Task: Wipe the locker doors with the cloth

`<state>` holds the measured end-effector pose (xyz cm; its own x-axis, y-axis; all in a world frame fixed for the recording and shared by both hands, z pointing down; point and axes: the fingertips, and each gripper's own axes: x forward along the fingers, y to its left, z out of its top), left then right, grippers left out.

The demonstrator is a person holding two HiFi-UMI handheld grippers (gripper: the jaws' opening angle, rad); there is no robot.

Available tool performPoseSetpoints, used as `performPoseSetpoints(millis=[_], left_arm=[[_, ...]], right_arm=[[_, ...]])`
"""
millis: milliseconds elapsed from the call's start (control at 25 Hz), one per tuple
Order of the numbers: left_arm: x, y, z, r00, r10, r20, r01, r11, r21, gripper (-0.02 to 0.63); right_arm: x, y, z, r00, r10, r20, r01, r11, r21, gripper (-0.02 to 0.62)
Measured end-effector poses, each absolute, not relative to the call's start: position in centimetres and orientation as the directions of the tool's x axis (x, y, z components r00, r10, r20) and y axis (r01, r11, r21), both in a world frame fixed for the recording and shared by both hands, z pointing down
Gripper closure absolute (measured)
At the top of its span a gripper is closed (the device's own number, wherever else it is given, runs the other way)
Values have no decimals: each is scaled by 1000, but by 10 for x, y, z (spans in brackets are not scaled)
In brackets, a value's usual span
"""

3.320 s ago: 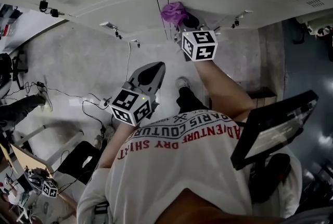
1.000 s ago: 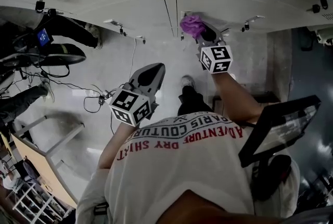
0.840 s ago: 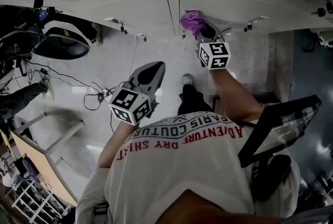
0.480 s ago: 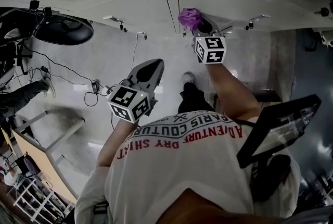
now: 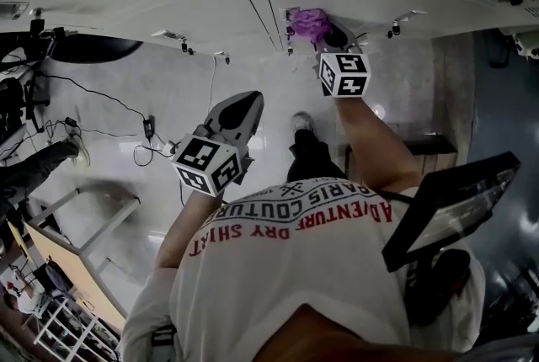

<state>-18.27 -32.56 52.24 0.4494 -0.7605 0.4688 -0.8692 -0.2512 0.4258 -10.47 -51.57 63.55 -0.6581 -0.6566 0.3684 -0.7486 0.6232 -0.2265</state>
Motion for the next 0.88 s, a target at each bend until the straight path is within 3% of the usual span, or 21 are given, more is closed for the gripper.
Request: performPoseSetpoints(millis=[880], left_arm=[[-159, -330, 528, 497, -729, 472, -851, -301, 431, 604]], right_arm=[[74, -575, 653, -402, -802, 441, -914, 378, -146, 528]])
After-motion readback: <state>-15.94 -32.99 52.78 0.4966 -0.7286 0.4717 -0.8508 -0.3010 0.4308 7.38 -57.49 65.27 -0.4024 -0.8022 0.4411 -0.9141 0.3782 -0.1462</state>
